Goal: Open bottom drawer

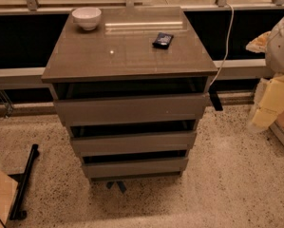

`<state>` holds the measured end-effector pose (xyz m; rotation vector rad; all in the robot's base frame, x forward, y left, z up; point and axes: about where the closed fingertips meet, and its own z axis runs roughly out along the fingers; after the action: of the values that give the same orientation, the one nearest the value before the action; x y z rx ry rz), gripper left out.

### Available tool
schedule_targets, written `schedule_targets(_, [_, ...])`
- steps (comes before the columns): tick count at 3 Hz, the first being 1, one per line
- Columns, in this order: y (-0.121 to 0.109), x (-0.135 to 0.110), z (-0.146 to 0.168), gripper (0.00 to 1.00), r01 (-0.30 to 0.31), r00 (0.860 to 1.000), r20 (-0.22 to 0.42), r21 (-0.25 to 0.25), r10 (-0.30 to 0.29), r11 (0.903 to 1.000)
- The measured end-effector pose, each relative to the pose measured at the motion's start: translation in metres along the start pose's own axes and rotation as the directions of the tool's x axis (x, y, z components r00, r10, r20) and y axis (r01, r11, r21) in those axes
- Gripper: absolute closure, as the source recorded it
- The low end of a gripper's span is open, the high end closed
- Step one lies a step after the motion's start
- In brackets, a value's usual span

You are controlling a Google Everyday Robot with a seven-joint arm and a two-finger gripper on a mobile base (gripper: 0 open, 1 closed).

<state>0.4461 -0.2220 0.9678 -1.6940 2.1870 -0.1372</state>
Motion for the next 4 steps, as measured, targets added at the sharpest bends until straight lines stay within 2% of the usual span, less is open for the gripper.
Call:
schedule_targets(1, [0.013, -0.003, 0.021, 0.0, -0.038, 0.999, 0.026, 0.003, 0.038, 0.9993])
schedule_targets(2, [0.028, -0.006, 0.068, 0.0, -0.076, 0.993, 0.094, 0.001, 0.076, 0.9971])
schedule_targets(3, [0.04, -0.005, 0.124, 0.0, -0.104, 0.98, 0.171, -0.009, 0.104, 0.9945])
schedule_targets(4, [0.026, -0.009, 0.125, 0.0, -0.116, 0.975, 0.197, 0.051, 0.104, 0.992])
